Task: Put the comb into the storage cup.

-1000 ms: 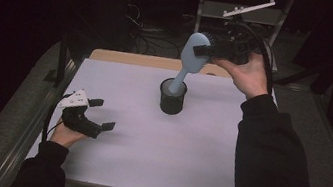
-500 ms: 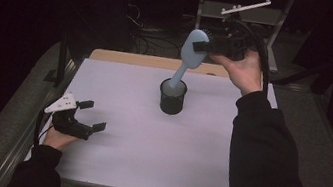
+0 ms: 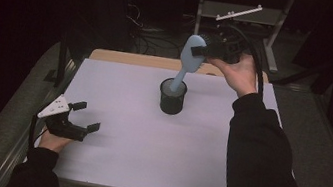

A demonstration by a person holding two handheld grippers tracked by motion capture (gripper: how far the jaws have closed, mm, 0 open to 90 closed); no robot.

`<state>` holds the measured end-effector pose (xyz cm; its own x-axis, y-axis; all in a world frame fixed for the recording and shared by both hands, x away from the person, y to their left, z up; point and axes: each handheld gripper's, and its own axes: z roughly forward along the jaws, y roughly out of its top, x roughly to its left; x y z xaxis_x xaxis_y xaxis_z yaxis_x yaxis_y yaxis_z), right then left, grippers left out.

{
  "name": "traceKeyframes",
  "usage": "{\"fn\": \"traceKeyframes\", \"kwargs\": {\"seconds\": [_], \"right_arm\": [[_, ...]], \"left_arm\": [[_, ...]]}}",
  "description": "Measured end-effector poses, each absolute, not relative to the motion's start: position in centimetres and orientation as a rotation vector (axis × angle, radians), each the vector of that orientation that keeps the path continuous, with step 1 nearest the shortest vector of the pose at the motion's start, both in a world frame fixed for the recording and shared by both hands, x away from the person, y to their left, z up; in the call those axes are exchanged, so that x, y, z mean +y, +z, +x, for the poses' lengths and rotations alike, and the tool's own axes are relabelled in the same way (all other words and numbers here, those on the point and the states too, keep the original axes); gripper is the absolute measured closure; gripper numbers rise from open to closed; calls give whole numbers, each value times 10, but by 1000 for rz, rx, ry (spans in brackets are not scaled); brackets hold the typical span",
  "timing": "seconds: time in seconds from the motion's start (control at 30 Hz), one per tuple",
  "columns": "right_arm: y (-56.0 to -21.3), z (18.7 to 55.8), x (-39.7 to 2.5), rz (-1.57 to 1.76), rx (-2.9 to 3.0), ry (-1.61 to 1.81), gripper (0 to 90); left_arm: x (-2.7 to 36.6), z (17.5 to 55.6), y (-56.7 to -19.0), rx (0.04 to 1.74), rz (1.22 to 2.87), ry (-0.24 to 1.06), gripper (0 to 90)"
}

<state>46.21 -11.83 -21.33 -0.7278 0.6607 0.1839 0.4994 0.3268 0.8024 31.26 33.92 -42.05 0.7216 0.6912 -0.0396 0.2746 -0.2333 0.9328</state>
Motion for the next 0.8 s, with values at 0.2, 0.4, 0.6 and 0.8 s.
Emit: {"fn": "traceKeyframes", "kwargs": {"seconds": [0.2, 0.4, 0.6, 0.8], "right_arm": [[-222, 466, -119, 1087, 2404, 1370, 540], [-233, 469, -119, 1108, 2407, 1368, 540], [-240, 471, -119, 1123, 2411, 1365, 540], [-247, 472, -118, 1130, 2414, 1363, 540]], "left_arm": [[338, 310, -422, 751, 1813, 477, 0], [339, 309, -422, 748, 1807, 482, 0], [338, 307, -420, 738, 1802, 487, 0], [339, 305, -419, 738, 1790, 499, 0]]}}
